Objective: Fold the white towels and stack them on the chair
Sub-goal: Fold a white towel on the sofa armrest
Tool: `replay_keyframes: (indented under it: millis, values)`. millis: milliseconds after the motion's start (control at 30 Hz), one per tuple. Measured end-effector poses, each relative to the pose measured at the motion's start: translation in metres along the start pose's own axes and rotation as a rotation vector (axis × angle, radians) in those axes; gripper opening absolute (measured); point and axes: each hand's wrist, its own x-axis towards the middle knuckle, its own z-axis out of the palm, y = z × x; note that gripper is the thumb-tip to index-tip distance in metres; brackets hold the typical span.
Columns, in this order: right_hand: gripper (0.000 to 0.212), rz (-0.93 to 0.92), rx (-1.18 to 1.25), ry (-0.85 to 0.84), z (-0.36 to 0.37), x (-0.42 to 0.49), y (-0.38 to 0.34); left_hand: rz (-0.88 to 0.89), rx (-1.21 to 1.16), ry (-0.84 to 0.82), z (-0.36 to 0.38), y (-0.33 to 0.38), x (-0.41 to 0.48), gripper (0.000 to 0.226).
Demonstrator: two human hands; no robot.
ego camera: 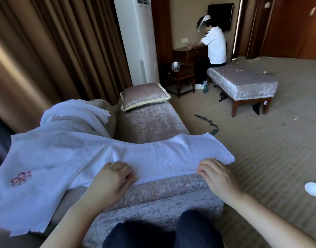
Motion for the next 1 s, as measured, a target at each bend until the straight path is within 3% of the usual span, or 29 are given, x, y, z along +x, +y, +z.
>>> replay_keyframes:
  millis: [133, 267, 400, 467, 533, 633, 767, 900, 1000]
  values:
    - [0.031, 0.112, 0.114, -0.070, -0.003, 0.019, 0.009, 0.001, -0.053, 0.156, 0.000, 0.014, 0.048, 0.028]
    - [0.032, 0.427, 0.033, -0.077, 0.001, 0.069, 0.031, -0.100, 0.033, 0.088, 0.030, 0.012, 0.096, 0.027]
    - [0.042, 0.617, -0.105, -0.504, -0.001, 0.101, 0.075, -0.399, 0.157, -0.231, 0.039, -0.016, 0.124, 0.026]
    - [0.042, 0.647, -0.036, -0.698, 0.000, 0.106, 0.090, -0.433, 0.196, -0.388, 0.037, -0.027, 0.128, 0.027]
    - [0.033, 0.645, -0.015, -0.794, 0.002, 0.109, 0.097, -0.422, 0.148, -0.409, 0.037, -0.034, 0.131, 0.024]
    - [0.017, 0.625, -0.053, -0.726, 0.005, 0.111, 0.106, -0.450, 0.067, -0.363, 0.034, -0.037, 0.139, 0.013]
    - [0.022, 0.669, -0.045, -0.542, 0.009, 0.112, 0.116, -0.470, 0.096, -0.309, 0.038, -0.037, 0.146, 0.008]
    - [0.017, 0.673, -0.068, -0.516, 0.018, 0.109, 0.114, -0.507, 0.127, -0.322, 0.047, -0.036, 0.143, 0.004]
    - [0.012, 0.622, -0.065, -0.389, 0.014, 0.101, 0.102, -0.414, 0.148, -0.128, 0.051, -0.032, 0.136, 0.018]
